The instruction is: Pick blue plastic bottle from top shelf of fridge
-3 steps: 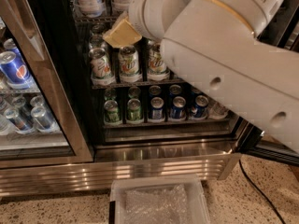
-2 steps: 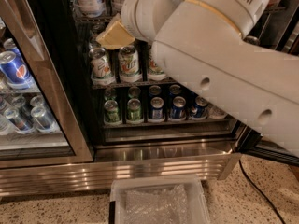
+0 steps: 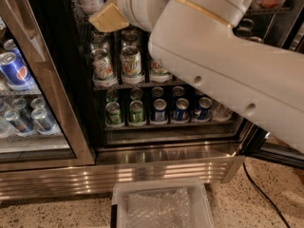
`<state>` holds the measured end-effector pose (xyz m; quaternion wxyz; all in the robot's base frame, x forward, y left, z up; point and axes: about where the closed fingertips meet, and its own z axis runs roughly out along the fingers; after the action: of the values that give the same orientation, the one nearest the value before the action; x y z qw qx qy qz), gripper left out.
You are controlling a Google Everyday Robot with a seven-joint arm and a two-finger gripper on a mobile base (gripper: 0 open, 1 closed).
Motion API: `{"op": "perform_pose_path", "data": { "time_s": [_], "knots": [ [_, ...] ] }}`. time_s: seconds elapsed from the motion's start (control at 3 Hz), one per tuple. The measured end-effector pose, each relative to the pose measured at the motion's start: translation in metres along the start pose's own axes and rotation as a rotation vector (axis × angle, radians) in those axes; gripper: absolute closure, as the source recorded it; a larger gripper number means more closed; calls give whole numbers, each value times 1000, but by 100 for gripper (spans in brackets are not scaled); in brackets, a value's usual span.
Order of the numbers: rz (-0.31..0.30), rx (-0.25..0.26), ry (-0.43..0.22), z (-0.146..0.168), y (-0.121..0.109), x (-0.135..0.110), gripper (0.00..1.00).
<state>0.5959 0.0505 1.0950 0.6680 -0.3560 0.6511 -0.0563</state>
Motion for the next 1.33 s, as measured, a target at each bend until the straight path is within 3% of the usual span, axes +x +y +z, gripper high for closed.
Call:
{"op": "perform_pose_path", "data": {
  "time_s": [0.33,1.0,1.33],
  "knots": [
    [111,-23,-36,15,11,2,0],
    [135,-21,-40,14,13,-2,0],
    [131,-27,-53,22,20,-7,18]
  ]
}}
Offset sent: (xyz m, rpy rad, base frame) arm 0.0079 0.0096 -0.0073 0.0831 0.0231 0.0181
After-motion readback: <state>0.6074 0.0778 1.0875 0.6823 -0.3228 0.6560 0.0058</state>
